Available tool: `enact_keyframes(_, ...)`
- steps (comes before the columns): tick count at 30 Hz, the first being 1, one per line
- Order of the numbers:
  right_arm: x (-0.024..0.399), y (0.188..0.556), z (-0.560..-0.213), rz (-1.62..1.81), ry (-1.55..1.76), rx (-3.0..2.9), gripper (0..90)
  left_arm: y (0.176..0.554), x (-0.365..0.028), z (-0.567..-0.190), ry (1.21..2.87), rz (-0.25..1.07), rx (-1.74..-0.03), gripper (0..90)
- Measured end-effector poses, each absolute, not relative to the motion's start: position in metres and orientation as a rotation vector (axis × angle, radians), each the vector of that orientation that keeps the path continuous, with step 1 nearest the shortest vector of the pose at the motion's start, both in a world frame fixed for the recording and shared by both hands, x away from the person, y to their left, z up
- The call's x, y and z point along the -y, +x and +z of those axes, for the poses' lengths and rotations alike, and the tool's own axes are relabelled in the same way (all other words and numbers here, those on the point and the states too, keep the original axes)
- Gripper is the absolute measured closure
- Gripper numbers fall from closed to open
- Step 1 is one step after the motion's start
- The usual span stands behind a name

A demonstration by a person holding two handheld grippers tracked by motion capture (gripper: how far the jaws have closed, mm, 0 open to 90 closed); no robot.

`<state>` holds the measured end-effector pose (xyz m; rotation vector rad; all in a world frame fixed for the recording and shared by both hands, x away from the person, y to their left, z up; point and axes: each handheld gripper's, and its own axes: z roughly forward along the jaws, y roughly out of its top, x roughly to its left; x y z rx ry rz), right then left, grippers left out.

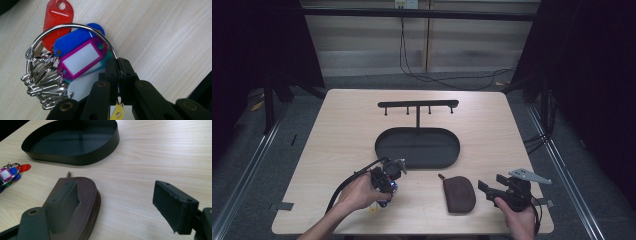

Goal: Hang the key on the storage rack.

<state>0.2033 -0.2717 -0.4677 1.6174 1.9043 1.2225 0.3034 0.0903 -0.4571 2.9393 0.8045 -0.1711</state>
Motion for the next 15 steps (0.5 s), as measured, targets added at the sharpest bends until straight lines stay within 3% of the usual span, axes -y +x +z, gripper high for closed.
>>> enact_keyframes(6, 0.271, 0.204, -0.468, 1.214, 1.622, -1.908, 20.6, 0.300, -0.086, -0.457, 2.960, -0.147, -0.805, 82.2)
enact_keyframes(9, 0.271, 0.204, -0.468, 1.216, 1.620, -1.908, 20.6, 0.295, -0.078, -0.457, 3.016, -0.064, -0.768, 86.8)
enact_keyframes(15, 0.272, 0.204, -0.468, 1.217, 1.625, -1.902, 20.6, 0.298, -0.077, -0.457, 3.035, -0.099, -0.754, 87.5)
